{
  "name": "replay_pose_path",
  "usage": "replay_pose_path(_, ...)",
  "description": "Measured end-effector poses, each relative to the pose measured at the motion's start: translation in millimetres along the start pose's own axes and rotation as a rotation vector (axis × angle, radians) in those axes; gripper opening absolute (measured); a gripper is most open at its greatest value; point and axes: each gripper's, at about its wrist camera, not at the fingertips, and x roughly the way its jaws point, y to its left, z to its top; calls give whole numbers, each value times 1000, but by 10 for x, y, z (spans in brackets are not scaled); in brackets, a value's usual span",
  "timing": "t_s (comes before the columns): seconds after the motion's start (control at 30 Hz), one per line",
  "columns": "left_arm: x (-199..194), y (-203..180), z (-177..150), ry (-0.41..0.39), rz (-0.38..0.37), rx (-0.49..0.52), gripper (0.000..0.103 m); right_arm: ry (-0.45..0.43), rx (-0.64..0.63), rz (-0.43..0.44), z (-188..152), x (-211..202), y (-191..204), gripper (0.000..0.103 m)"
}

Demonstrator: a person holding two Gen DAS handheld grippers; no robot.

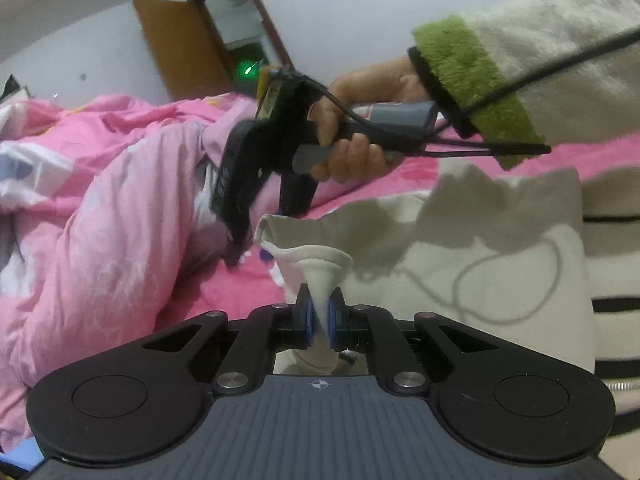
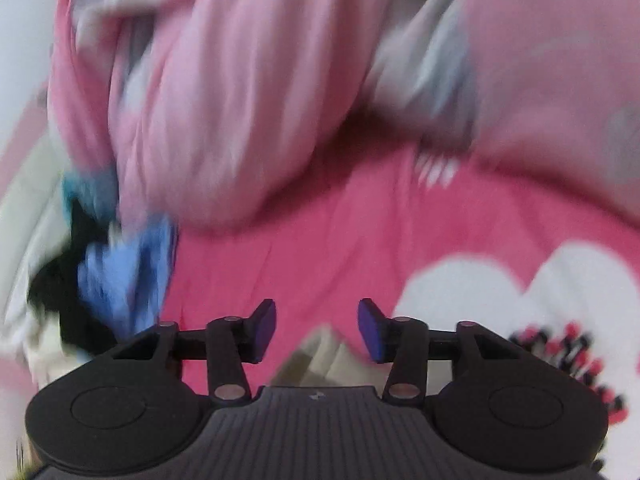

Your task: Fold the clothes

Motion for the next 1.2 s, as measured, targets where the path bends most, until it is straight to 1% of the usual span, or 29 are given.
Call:
replay_pose_path(0.07, -24, 11, -25, 5, 9, 0, 6, 0, -96, 25, -146, -128, 145, 37)
replay_pose_path(0.17, -42, 41, -91, 20, 46, -1, 6, -56, -221, 25, -430, -493, 359, 34)
replay_pose_path(0.2, -38, 54, -126, 35, 57, -6, 6, -76, -259, 18, -547, -599, 431, 34)
replay_pose_path(0.27, -32, 79, -198, 69, 74, -19, 10, -94, -337, -33, -823, -639, 517, 34)
replay_pose_path(0.3, -27, 97, -234, 98, 67, -37, 11, -103, -376, -60, -963, -652, 559, 34)
replay_pose_path(0.37, -82, 136, -278, 147, 28, -94, 15, -129, -436, -112, -1228, -639, 616, 33)
replay_pose_path(0.43, -223, 170, -285, 164, -5, -153, 29, -168, -474, -161, -1473, -572, 639, 33)
replay_pose_path(0.53, -539, 330, -283, 135, -32, -294, 32, -241, -509, -219, -1691, -515, 664, 33)
replay_pose_path(0.63, -815, 573, -290, 45, -22, -496, 34, -269, -502, -226, -1802, -516, 663, 34)
replay_pose_path(0.77, -609, 602, -180, 32, 21, -525, 34, -280, -514, -251, -1862, -544, 706, 34)
replay_pose_path(0.87, -265, 322, -211, 143, 27, -356, 34, -303, -558, -287, -1910, -556, 770, 34)
replay_pose_path(0.93, -27, 120, -238, 223, 30, -233, 34, -286, -606, -320, -1957, -491, 769, 33)
replay_pose_path(0.97, 43, 16, -286, 250, 52, -173, 34, -277, -630, -337, -1981, -455, 766, 33)
replay_pose_path(1.0, 102, -91, -344, 264, 81, -102, 34, -265, -656, -358, -2005, -396, 756, 33)
replay_pose_path(1.03, 144, -162, -388, 267, 102, -54, 34, -256, -674, -375, -2019, -331, 739, 33)
replay_pose_path(1.13, 215, -178, -449, 265, 131, -52, 35, -256, -671, -401, -1962, -169, 692, 33)
replay_pose_path(1.2, 269, -120, -464, 268, 146, -73, 37, -261, -652, -402, -1927, -155, 678, 32)
